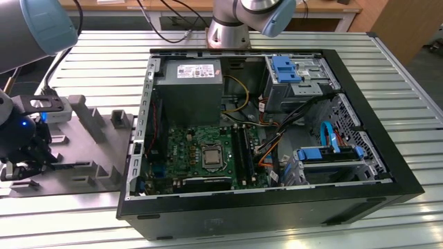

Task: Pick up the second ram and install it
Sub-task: 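Pick up the second ram and move it above second insertion slot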

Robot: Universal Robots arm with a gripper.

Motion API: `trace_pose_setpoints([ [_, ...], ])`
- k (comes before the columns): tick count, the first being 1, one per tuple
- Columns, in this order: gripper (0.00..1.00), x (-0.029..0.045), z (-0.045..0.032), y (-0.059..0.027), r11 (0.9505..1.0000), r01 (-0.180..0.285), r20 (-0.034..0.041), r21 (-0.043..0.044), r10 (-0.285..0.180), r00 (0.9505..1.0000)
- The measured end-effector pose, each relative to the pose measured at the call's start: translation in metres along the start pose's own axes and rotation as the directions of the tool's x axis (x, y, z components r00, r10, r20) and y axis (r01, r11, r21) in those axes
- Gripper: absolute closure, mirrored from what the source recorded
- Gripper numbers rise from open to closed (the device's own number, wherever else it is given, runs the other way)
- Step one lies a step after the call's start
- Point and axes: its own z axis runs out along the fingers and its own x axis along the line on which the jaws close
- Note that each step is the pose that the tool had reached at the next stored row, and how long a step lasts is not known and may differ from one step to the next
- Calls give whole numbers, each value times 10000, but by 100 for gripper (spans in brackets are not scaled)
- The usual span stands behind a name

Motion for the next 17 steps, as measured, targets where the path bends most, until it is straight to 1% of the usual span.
trace_pose_setpoints([
  [14, 76, 7, 1, 0, 10000, -1, 0, 0, 1, 10000],
  [15, 84, 7, 1, 0, 10000, 0, 0, 1, 0, 10000],
  [17, 84, 7, 1, 0, 10000, -1, 1, 0, 1, 10000],
])
